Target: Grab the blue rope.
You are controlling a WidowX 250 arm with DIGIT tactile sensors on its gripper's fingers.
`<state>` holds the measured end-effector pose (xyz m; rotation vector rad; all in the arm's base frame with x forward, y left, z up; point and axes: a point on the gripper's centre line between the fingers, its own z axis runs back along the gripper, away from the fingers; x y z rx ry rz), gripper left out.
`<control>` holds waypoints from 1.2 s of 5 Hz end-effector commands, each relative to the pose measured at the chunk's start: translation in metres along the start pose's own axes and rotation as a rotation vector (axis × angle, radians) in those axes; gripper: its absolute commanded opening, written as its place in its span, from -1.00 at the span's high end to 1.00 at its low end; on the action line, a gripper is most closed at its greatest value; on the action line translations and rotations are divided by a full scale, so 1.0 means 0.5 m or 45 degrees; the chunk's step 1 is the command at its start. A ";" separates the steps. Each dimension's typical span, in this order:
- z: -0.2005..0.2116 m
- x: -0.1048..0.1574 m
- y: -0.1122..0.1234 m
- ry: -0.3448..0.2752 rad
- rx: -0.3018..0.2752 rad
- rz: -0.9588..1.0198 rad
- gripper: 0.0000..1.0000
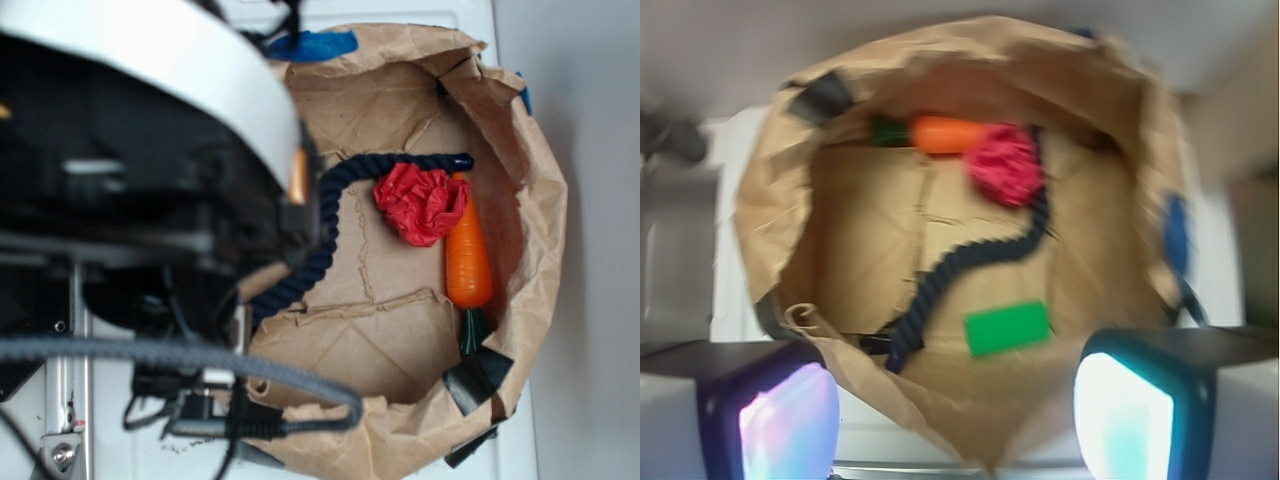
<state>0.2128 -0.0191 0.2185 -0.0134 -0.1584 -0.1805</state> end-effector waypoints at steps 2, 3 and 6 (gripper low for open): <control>-0.022 0.039 0.007 0.009 -0.031 -0.076 -1.00; -0.022 0.039 0.007 0.009 -0.031 -0.076 -1.00; -0.098 0.049 0.049 0.096 -0.075 0.065 -1.00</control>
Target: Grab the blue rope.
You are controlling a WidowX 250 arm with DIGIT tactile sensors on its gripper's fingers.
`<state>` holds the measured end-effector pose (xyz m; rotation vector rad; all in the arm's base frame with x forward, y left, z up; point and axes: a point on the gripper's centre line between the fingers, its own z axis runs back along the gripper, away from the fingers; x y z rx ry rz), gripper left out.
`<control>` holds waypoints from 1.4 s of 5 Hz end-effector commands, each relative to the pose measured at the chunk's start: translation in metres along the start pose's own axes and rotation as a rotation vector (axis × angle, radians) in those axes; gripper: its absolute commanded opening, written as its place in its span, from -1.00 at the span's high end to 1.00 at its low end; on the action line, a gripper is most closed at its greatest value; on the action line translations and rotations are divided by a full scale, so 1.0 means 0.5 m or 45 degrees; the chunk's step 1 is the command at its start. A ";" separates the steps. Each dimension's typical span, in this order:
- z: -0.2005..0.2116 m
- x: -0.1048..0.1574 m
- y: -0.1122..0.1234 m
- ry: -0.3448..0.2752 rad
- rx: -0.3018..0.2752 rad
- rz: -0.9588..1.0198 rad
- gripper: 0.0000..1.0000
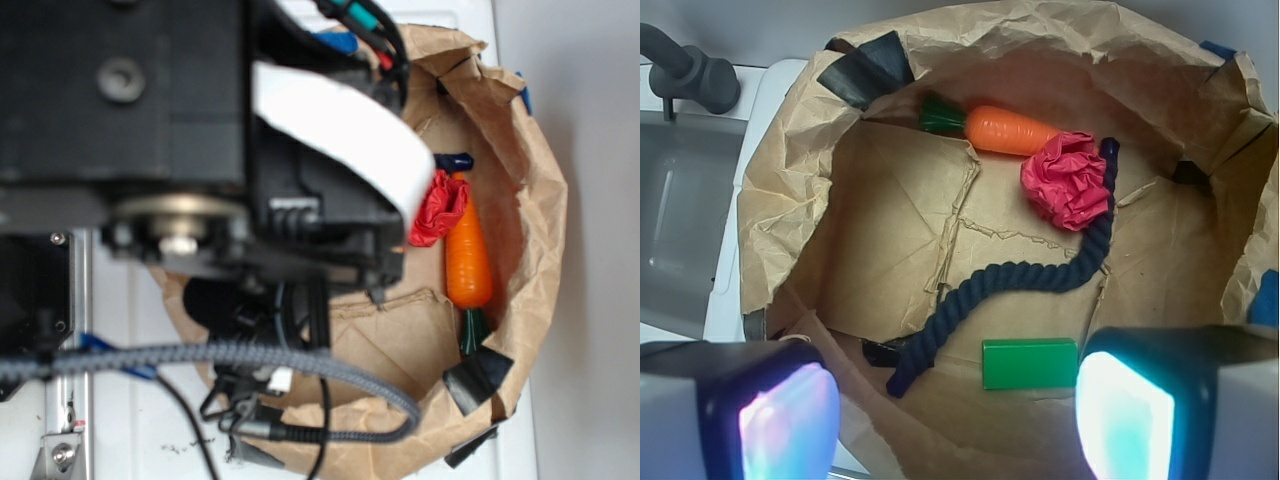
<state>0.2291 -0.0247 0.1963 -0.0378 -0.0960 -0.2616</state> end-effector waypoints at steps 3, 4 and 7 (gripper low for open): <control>-0.165 0.026 0.063 0.002 -0.009 0.556 -1.00; -0.189 0.033 0.077 -0.046 -0.048 0.660 -1.00; -0.230 0.052 0.110 -0.023 -0.058 0.788 -1.00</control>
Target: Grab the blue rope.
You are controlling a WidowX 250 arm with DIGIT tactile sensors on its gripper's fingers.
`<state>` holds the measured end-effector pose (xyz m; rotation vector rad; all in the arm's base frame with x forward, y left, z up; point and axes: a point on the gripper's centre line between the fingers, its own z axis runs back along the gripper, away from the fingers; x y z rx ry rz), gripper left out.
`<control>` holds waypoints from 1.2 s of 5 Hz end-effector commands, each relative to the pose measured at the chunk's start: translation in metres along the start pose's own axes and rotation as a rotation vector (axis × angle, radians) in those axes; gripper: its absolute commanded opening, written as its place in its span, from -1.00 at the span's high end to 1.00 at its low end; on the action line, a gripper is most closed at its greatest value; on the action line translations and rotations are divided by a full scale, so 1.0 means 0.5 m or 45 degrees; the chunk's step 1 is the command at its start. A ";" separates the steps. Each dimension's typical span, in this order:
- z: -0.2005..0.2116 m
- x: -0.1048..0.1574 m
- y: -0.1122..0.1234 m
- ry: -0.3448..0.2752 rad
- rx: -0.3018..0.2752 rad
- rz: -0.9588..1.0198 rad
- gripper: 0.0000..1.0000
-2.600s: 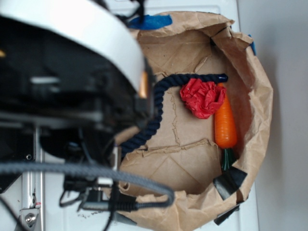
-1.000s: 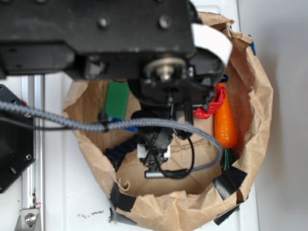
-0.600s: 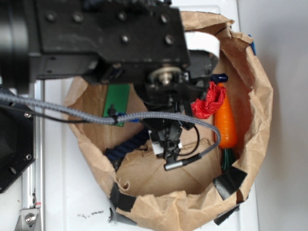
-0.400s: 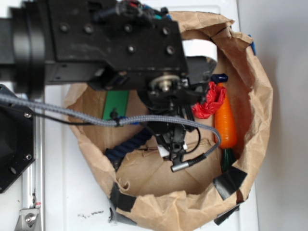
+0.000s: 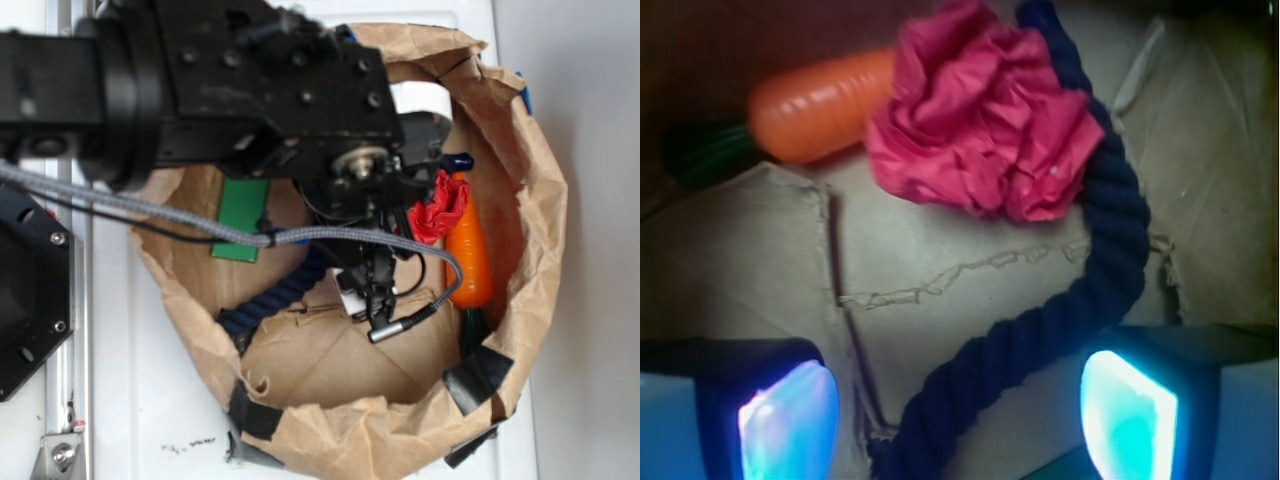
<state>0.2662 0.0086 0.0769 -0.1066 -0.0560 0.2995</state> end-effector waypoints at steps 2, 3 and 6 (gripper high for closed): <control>-0.016 0.020 0.013 -0.039 0.030 0.095 -1.00; -0.022 0.005 0.017 -0.057 0.052 0.075 -1.00; -0.034 -0.034 0.013 -0.025 0.004 0.209 -1.00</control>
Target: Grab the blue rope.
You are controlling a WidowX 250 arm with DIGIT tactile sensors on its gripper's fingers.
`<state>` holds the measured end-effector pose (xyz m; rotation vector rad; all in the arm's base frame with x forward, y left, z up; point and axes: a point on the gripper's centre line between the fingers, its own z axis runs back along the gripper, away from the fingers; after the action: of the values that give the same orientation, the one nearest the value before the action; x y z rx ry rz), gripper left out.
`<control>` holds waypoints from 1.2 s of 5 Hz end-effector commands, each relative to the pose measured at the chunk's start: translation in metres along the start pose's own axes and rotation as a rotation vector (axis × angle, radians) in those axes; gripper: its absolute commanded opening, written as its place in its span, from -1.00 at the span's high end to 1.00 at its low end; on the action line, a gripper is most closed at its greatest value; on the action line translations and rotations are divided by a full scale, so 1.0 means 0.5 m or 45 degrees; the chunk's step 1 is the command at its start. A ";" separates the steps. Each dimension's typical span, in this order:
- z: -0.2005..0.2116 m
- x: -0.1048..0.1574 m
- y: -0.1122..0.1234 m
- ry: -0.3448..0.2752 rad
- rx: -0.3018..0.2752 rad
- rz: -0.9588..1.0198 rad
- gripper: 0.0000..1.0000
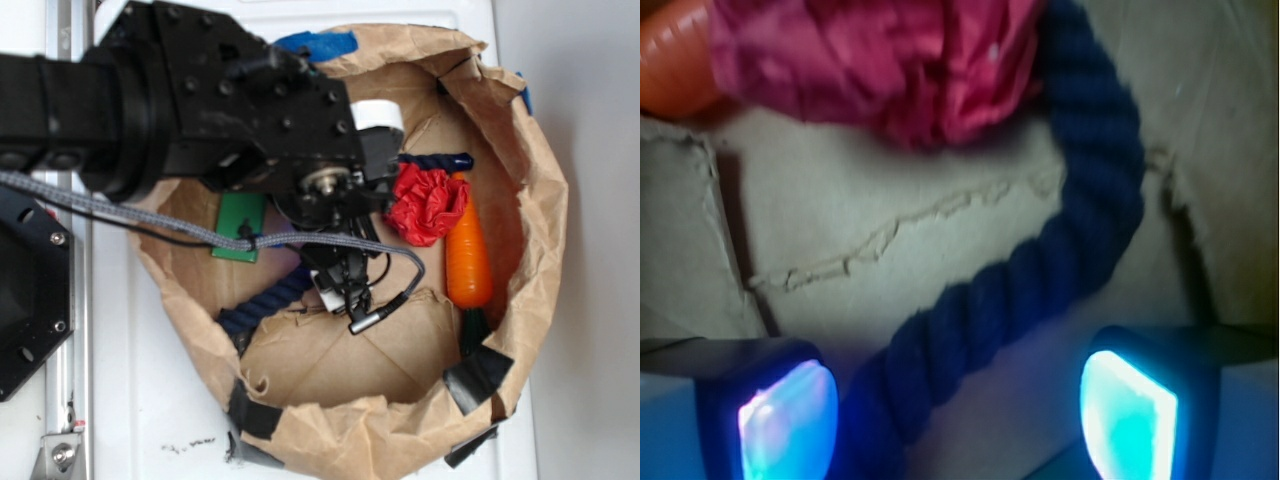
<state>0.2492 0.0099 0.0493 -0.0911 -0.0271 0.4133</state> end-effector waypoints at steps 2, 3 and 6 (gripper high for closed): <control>-0.008 0.021 -0.030 0.049 -0.069 0.177 -1.00; -0.014 0.044 -0.024 0.094 -0.102 0.266 -1.00; -0.061 0.060 -0.018 0.060 0.034 0.199 -1.00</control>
<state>0.2748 0.0119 0.0155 -0.0758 0.0731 0.5703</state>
